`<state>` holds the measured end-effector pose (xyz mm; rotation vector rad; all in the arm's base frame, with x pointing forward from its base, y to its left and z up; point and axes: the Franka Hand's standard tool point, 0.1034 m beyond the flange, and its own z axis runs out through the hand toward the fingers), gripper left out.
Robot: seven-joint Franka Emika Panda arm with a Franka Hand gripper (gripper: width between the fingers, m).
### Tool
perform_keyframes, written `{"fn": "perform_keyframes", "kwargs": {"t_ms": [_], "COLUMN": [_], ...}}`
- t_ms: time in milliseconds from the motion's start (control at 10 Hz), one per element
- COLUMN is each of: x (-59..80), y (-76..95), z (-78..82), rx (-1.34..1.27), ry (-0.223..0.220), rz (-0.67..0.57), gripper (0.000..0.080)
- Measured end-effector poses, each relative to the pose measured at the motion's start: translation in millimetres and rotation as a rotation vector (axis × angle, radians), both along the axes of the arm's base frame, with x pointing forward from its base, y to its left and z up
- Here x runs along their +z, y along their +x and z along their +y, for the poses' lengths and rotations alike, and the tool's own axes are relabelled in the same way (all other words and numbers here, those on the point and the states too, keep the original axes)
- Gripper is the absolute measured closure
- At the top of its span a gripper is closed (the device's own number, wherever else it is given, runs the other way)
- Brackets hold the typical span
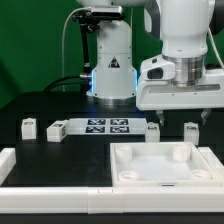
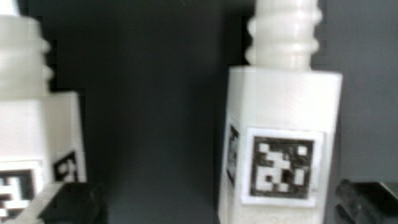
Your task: Assemble one leg
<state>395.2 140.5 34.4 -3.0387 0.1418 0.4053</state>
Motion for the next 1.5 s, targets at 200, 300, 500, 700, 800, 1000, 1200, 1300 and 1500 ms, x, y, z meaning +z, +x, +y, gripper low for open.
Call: {"fn": "perform_keyframes", "kwargs": {"t_ms": [200,300,500,700,800,1000,1200,1300,1500], "x": [2.5,6.3,8.5,5.8,4.1,-1.6,-9.7,-16.6,-23.4], "y": [-9.3,-11.1,-9.1,-10.1,-6.9,-7.2,-6.8,-7.9,-10.0], "z": [1.3,5.1,12.0,19.9,22.8,23.2,24.8,26.2,25.8], "rx": [0.004,0.009,0.024,0.043,0.045,0.045,0.041,0.040,0.037], "ry": [-0.003,0.002,0.013,0.019,0.020,0.022,0.021,0.021,0.021], "rz": [0.183,0.306,0.480,0.625,0.609,0.606,0.593,0.584,0.580], "gripper": [0.0150,0.0150,0.0150,0.0150,0.0150,0.0150,0.0150,0.0150,0.0150]}}
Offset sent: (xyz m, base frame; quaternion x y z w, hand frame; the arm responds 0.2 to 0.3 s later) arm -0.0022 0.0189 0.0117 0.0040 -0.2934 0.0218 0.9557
